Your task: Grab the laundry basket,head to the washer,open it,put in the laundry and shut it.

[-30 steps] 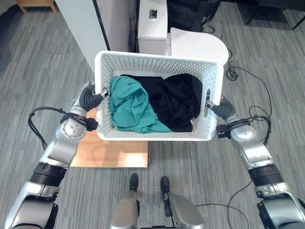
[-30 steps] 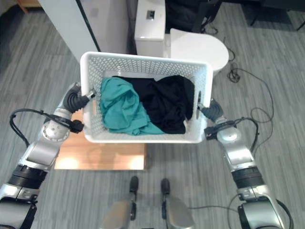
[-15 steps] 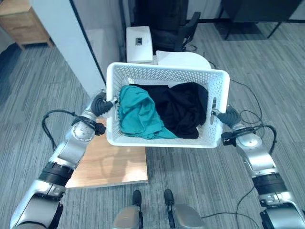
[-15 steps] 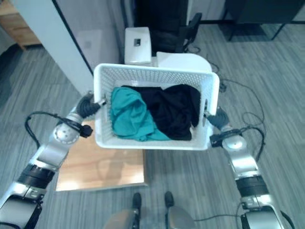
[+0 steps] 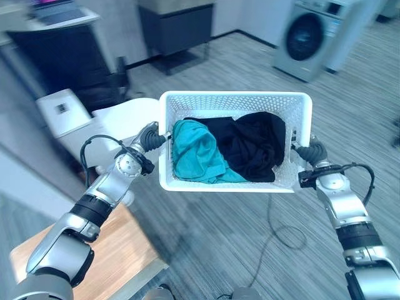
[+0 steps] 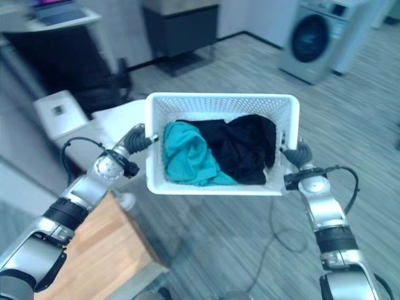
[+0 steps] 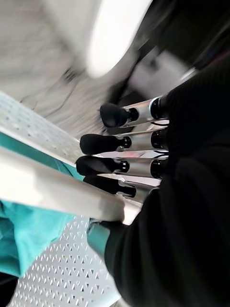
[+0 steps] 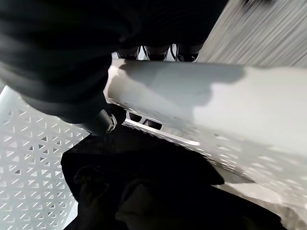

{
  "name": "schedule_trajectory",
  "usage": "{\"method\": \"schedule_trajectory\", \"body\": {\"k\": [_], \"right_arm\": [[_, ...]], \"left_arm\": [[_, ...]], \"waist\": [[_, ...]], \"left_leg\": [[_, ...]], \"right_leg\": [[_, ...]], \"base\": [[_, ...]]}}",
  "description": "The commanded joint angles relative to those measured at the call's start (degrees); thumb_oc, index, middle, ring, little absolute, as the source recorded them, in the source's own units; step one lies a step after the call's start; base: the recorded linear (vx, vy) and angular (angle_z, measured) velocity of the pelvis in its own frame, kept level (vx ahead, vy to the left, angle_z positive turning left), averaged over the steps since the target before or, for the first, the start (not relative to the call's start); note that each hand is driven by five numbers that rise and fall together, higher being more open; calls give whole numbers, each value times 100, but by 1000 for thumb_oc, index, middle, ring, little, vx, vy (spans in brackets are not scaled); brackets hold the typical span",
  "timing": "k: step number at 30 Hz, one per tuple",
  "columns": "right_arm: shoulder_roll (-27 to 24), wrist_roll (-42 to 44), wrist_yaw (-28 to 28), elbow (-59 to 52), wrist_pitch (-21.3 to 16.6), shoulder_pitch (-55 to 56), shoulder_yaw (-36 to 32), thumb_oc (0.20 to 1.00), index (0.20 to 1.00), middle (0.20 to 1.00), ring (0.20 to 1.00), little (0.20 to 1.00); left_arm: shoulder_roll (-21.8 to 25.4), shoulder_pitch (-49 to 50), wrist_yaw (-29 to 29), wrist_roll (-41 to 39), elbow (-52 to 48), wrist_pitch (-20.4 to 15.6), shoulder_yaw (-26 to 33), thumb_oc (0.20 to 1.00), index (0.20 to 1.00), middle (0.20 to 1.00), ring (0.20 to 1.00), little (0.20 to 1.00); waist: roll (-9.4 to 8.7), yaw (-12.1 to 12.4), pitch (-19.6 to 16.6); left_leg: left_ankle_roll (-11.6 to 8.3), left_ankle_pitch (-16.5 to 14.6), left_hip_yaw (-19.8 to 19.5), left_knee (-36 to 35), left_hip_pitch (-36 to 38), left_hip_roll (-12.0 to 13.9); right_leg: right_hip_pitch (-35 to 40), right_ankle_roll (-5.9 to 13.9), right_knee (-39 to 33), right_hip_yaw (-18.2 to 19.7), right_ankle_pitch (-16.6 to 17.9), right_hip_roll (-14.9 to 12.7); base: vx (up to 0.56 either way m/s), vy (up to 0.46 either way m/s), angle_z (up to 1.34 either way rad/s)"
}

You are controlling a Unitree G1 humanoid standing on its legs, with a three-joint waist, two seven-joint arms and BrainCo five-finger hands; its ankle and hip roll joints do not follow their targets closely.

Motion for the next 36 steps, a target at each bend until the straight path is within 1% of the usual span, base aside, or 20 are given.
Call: {"method": "schedule_trajectory", "body": {"k": [1, 2, 3, 4, 5, 7, 11, 17, 20, 21, 23, 24, 25, 26, 28, 29, 30, 32, 33, 36], "right_arm": [[-316, -178, 14, -332, -458, -339, -131, 200, 200, 200, 200, 200], [-306, -209, 118, -520, -428, -197, -249, 200, 200, 200, 200, 200], [-229, -154, 211, -720, -442, 163, -437, 200, 200, 200, 200, 200], [-216, -159, 222, -770, -429, 230, -467, 200, 200, 200, 200, 200], [-247, -91, 287, -916, -476, 480, -618, 200, 200, 200, 200, 200], [-339, -6, 298, -1061, -500, 745, -767, 200, 200, 200, 200, 200], [-466, 273, 289, -1278, -596, 1040, -962, 200, 200, 200, 200, 200], [-683, 764, 269, -1355, -640, 1089, -753, 200, 200, 200, 200, 200], [-795, 1053, 196, -1224, -647, 862, -573, 200, 200, 200, 200, 200], [-797, 1059, 193, -1213, -652, 848, -567, 200, 200, 200, 200, 200], [-880, 1193, 170, -1146, -651, 578, -375, 200, 200, 200, 200, 200], [-915, 1302, 158, -1065, -592, 316, -165, 200, 200, 200, 200, 200], [-929, 1319, 175, -999, -575, 123, -12, 200, 200, 200, 200, 200], [-973, 1337, 136, -947, -583, 14, 82, 200, 200, 200, 200, 200], [-988, 1377, 107, -881, -558, -67, 152, 200, 200, 200, 200, 200], [-1021, 1436, 98, -872, -526, -119, 212, 200, 200, 200, 200, 200], [-1040, 1454, 111, -867, -513, -222, 308, 200, 200, 200, 200, 200], [-1072, 1499, 128, -887, -494, -330, 403, 200, 200, 200, 200, 200], [-1062, 1519, 154, -921, -491, -374, 466, 200, 200, 200, 200, 200], [-860, 1648, 157, -889, -598, -528, 679, 200, 200, 200, 200, 200]], "left_arm": [[-192, -381, 50, -170, -484, -817, 219, 200, 200, 200, 200, 200], [-75, -213, 35, -119, -560, -829, 388, 200, 200, 200, 200, 200], [-49, -27, 5, -106, -565, -832, 516, 200, 200, 200, 200, 200], [-47, 1, -1, -104, -578, -833, 505, 200, 200, 200, 200, 200], [-23, 74, -37, -88, -567, -831, 601, 200, 200, 200, 200, 200], [-43, -15, -73, -53, -561, -811, 558, 200, 200, 200, 200, 200], [-156, -178, -94, -36, -536, -811, 416, 200, 200, 200, 200, 200], [-573, -653, -91, -265, 82, -710, -40, 200, 200, 200, 200, 200], [-549, -877, -174, -523, 346, -633, -296, 200, 200, 200, 200, 200], [-547, -888, -174, -529, 355, -636, -299, 200, 200, 200, 200, 200], [-450, -1069, -214, -688, 533, -547, -439, 200, 200, 200, 200, 200], [-321, -1259, -220, -810, 692, -470, -595, 200, 200, 200, 200, 200], [-299, -1376, -216, -858, 844, -422, -690, 200, 200, 200, 200, 200], [-297, -1482, -184, -897, 928, -413, -765, 200, 200, 200, 200, 200], [-293, -1581, -162, -935, 1025, -423, -838, 200, 200, 200, 200, 200], [-278, -1686, -111, -963, 1087, -403, -890, 200, 200, 200, 200, 200], [-272, -1840, -62, -978, 1256, -412, -950, 200, 200, 200, 200, 200], [-221, -1975, -14, -954, 1423, -449, -1022, 200, 200, 200, 200, 200], [-204, -2036, -9, -936, 1482, -466, -1072, 200, 200, 200, 200, 200], [-138, -2033, -18, -956, 1501, -526, -1042, 200, 200, 200, 200, 200]], "waist": [[39, 28, -608], [-25, 10, -627], [-102, -61, -644], [-107, -44, -670], [-127, -76, -624], [-129, -120, -564], [-84, -208, -495], [39, -351, -431], [90, -374, -430], [96, -377, -428], [74, -376, -395], [6, -332, -338], [-45, -296, -269], [-86, -268, -199], [-118, -300, -114], [-150, -267, -58], [-161, -226, 20], [-169, -161, 72], [-139, -109, 91], [-32, 128, 26]], "left_leg": [[68, -500, 364, 544, -317, -129], [-3, -479, 475, 480, -215, -59], [-132, -377, 459, 443, -174, 59], [-152, -362, 466, 433, -168, 76], [-294, -169, 354, 482, -216, 256], [-339, -145, 330, 490, -270, 402], [-496, -8, 170, 518, -344, 677], [-759, 702, -30, -58, -265, 988], [-785, 1111, -166, -234, -311, 1203], [-794, 1121, -171, -240, -315, 1216], [-798, 1301, -318, -162, -311, 1422], [-751, 1532, -521, 184, -402, 1635], [-692, 1635, -672, 535, -511, 1716], [-713, 1613, -857, 928, -647, 1705], [-650, 1546, -883, 1260, -808, 1721], [-542, 1390, -1005, 1531, -941, 1533], [-306, 1075, -1141, 1834, -1228, 1129], [-178, 417, -1323, 2011, -1679, 345], [-149, 282, -1279, 1919, -1853, -1], [-249, 604, -1194, 1255, -2134, -461]], "right_leg": [[363, 606, -387, -65, 1311, -942], [438, 677, -674, -199, 1338, -915], [416, 661, -850, -97, 1174, -757], [414, 645, -851, -91, 1165, -739], [403, 608, -917, -21, 902, -554], [367, 493, -898, -61, 549, -368], [369, 330, -687, -218, 84, -103], [485, -2, -753, -243, -250, 437], [412, -236, -786, -80, -293, 769], [405, -246, -782, -83, -296, 782], [409, -362, -765, 111, -356, 993], [445, -482, -736, 272, -370, 1165], [469, -562, -715, 356, -348, 1248], [535, -596, -674, 433, -384, 1276], [547, -638, -654, 422, -391, 1294], [545, -673, -611, 468, -375, 1288], [499, -673, -575, 436, -340, 1254], [557, -620, -511, 477, -403, 1229], [605, -601, -475, 519, -470, 1273], [828, -531, -533, 641, -614, 1408]], "base": [[32, -222, -190], [71, -334, -179], [71, -343, -124], [89, -349, -60], [35, -251, -35], [-8, -258, -25], [-6, -204, 14], [-30, -233, 43], [-42, -222, 9], [9, -182, 2], [29, -309, -1], [45, -458, -11], [89, -456, -16], [62, -252, -38], [11, -162, -40], [-62, -148, 1], [-12, -90, 21], [102, -46, 14], [203, -23, -7], [355, -16, -47]]}}
